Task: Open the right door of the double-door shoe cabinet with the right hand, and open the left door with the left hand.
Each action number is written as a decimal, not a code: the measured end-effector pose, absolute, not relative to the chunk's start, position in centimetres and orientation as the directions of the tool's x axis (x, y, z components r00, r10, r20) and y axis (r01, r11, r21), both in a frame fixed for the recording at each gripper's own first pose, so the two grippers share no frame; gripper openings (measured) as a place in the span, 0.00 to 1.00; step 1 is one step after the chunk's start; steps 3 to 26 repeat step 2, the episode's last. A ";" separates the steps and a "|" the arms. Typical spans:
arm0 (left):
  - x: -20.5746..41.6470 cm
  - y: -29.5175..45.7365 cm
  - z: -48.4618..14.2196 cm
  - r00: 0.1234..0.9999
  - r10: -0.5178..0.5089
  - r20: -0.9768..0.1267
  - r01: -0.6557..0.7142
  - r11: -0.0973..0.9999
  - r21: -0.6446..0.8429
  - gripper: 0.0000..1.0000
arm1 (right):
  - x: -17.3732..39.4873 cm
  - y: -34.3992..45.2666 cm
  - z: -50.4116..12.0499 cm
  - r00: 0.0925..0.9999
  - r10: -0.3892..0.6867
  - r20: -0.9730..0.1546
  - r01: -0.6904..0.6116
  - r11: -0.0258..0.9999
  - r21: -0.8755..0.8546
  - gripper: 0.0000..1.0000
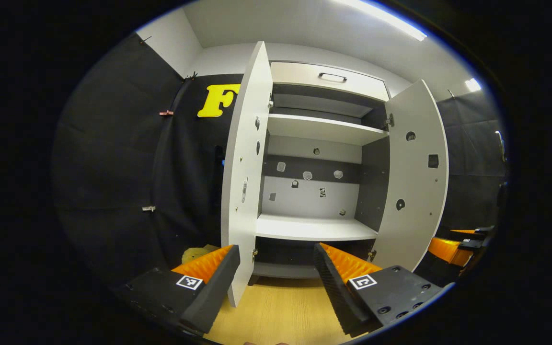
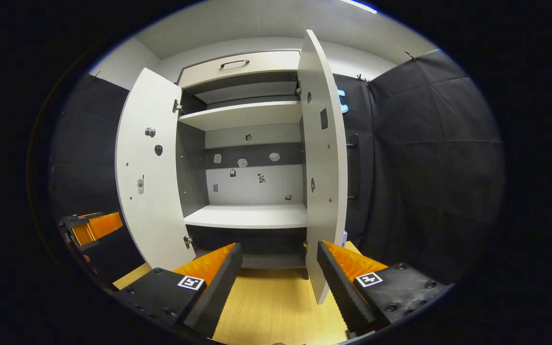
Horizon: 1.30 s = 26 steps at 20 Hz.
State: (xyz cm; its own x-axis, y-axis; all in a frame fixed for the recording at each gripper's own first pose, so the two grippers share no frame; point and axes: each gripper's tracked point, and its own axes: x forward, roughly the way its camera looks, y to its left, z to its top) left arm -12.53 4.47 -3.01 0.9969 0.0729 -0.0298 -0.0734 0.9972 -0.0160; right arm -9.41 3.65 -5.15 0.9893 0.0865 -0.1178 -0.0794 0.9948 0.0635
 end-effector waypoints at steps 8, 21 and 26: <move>-12.4 4.3 -3.7 0.998 0.048 -0.037 -0.048 0.999 -0.025 0.95 | -9.6 3.6 -5.6 0.990 0.071 -0.123 -0.064 0.996 0.065 0.98; -12.4 4.3 -3.7 0.998 0.048 -0.037 -0.048 0.999 -0.025 0.95 | -9.6 3.6 -5.6 0.990 0.071 -0.123 -0.064 0.996 0.065 0.98; -12.4 4.3 -3.7 0.998 0.048 -0.037 -0.048 0.999 -0.025 0.95 | -9.6 3.6 -5.6 0.990 0.071 -0.123 -0.064 0.996 0.065 0.98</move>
